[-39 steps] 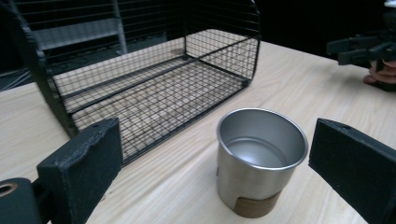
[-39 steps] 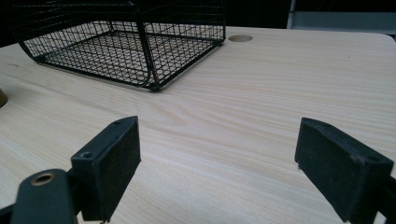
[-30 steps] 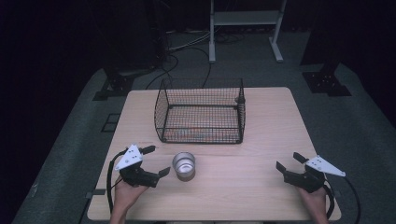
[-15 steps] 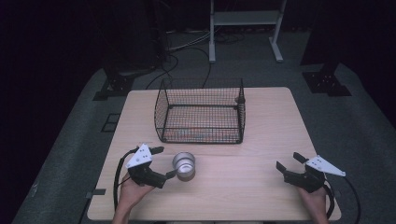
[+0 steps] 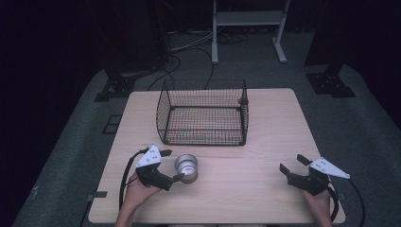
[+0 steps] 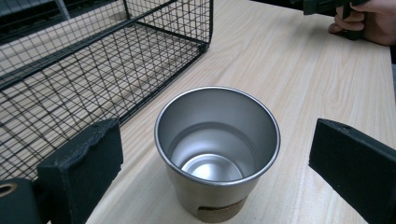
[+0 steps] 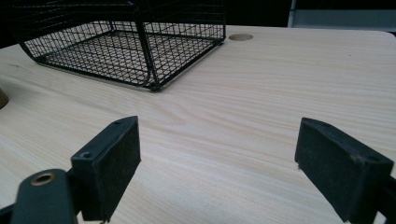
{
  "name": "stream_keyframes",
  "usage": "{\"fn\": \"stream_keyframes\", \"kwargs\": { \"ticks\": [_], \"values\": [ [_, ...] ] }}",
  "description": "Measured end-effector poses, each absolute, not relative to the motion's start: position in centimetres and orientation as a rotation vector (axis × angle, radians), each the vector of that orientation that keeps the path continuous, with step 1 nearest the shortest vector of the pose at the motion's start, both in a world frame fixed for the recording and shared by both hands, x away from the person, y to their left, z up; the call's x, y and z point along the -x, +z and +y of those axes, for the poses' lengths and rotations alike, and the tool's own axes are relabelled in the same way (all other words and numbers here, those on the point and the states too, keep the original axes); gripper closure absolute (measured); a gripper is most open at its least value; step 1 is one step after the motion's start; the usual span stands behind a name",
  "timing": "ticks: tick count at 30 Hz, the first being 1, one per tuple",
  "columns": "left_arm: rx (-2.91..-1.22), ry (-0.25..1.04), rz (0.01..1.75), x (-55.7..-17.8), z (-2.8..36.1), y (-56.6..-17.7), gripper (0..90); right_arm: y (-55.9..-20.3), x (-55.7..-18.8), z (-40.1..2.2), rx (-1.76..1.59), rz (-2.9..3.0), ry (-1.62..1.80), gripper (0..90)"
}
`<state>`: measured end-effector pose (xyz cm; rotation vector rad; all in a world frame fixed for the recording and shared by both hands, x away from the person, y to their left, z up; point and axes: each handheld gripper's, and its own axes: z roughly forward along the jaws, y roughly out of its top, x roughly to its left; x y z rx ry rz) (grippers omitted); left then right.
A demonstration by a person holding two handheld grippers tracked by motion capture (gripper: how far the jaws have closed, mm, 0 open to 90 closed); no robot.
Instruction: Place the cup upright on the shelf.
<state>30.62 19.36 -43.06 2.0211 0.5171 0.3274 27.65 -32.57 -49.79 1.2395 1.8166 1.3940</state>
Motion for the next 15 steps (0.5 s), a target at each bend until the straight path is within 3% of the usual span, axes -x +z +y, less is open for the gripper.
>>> {"fn": "stream_keyframes", "kwargs": {
  "ticks": [15],
  "values": [
    [-2.104, 0.275, 0.499, -31.6, 18.0, -44.0, 1.2, -49.8, -27.7, -32.5, -1.237, 1.821, 1.392, 13.5]
  ]
}}
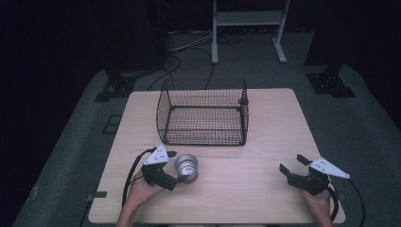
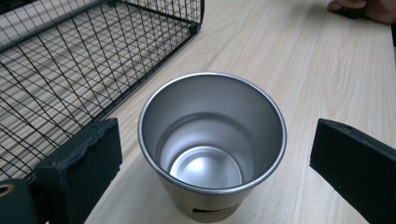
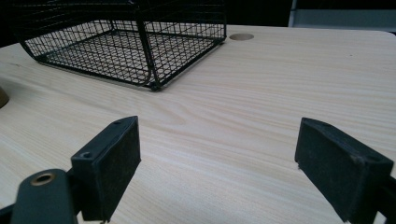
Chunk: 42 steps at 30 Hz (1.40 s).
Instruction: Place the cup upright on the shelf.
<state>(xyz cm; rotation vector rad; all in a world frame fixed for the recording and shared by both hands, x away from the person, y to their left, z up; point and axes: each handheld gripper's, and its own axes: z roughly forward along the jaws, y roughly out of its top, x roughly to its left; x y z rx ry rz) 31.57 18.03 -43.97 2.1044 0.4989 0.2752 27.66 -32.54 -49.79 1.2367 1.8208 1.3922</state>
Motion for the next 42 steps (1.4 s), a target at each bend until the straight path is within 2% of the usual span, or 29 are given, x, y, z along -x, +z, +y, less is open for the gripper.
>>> {"fn": "stream_keyframes", "kwargs": {
  "ticks": [42],
  "values": [
    [-2.199, 0.24, 0.507, -33.4, 16.0, -46.1, 3.1, -49.8, -27.6, -32.5, -1.232, 1.822, 1.391, 13.5]
  ]
}}
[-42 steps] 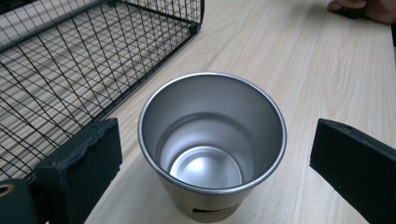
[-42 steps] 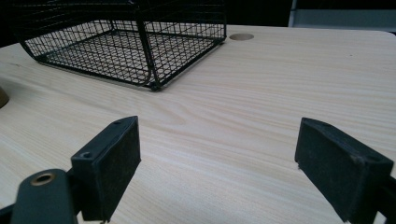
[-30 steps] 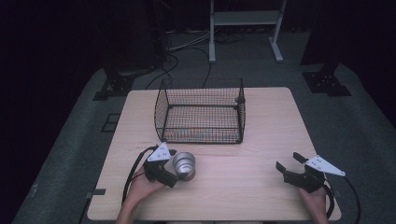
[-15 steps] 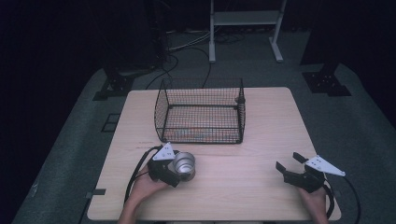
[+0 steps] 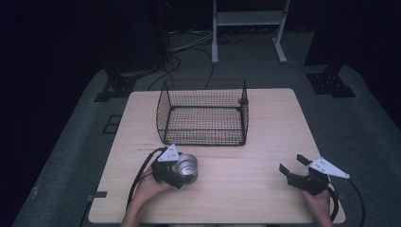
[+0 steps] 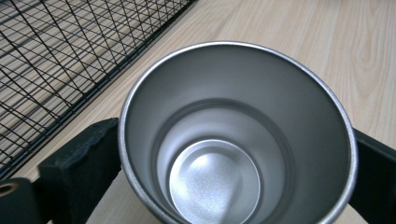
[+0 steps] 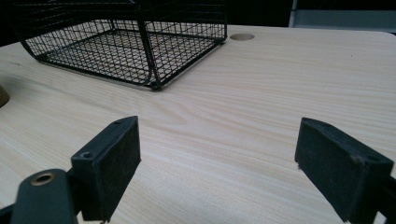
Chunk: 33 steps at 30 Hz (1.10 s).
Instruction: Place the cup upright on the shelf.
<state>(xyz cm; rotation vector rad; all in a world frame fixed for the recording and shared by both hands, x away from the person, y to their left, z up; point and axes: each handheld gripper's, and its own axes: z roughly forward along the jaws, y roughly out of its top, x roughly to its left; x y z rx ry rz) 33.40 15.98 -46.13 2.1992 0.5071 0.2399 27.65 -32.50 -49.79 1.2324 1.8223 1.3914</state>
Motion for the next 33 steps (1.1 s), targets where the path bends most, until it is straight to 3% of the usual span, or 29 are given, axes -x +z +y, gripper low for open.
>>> {"fn": "stream_keyframes", "kwargs": {
  "ticks": [11, 33],
  "values": [
    [-2.195, 0.224, 0.465, -33.4, 15.9, -46.2, 15.5, -49.8, -27.6, -32.5, -1.235, 1.822, 1.392, 13.5],
    [-2.151, 0.216, 0.421, -33.5, 15.8, -43.9, 17.5, -49.8, -27.6, -32.5, -1.234, 1.823, 1.393, 13.5]
  ]
}}
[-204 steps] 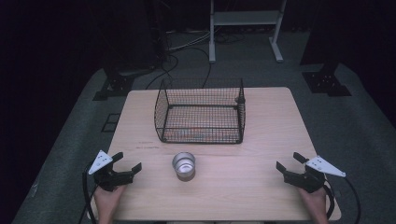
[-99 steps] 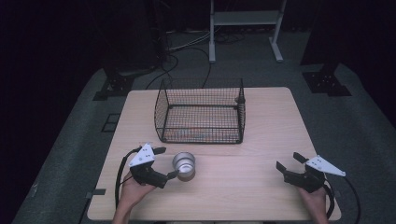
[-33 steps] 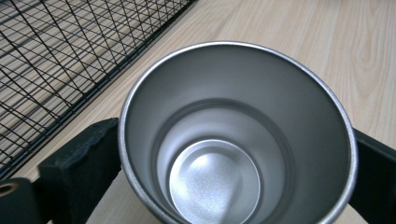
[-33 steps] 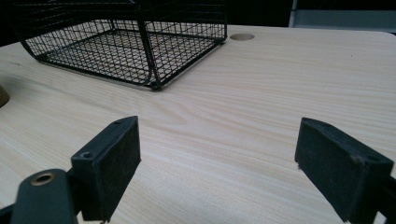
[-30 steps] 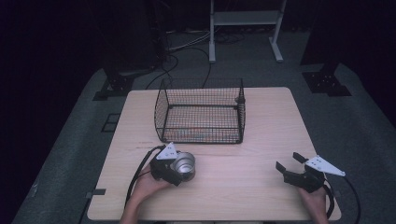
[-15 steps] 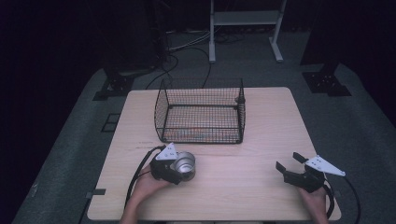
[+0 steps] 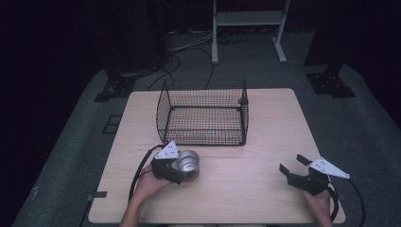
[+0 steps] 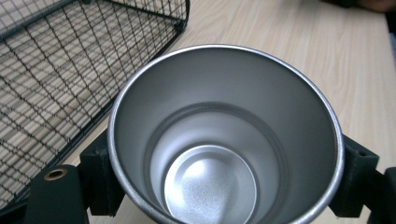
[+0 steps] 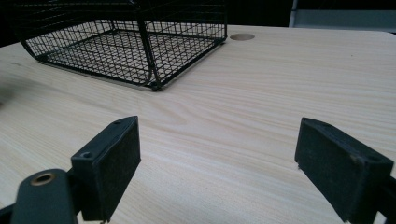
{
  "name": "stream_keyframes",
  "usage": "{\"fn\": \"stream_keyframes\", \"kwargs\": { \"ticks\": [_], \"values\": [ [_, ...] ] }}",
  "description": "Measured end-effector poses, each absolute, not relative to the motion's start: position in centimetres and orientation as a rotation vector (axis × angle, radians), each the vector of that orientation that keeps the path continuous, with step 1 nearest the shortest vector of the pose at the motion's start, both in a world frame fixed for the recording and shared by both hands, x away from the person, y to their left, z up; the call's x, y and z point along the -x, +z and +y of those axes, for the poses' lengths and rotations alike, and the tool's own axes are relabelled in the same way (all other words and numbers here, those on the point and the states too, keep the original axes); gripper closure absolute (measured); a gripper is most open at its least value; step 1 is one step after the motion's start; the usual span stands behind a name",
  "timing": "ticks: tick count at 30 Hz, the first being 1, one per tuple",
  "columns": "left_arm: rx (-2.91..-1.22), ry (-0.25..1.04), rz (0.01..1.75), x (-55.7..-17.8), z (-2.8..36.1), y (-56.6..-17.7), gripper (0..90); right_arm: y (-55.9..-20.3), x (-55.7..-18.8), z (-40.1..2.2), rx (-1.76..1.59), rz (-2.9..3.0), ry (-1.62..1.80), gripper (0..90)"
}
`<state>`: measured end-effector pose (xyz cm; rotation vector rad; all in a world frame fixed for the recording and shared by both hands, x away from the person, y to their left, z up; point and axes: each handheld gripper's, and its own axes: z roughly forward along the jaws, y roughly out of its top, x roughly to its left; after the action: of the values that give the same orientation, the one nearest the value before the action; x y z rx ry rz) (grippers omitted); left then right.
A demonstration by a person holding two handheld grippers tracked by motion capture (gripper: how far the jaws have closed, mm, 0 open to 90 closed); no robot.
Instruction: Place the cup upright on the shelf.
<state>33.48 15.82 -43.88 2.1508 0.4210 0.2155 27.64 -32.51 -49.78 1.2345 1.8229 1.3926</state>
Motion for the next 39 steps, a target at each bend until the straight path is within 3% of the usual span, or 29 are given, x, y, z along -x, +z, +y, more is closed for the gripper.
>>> {"fn": "stream_keyframes", "kwargs": {
  "ticks": [39],
  "values": [
    [-2.166, 0.184, 0.308, -39.4, 13.4, -32.6, 17.5, -49.8, -27.7, -32.6, -1.226, 1.824, 1.392, 13.5]
  ]
}}
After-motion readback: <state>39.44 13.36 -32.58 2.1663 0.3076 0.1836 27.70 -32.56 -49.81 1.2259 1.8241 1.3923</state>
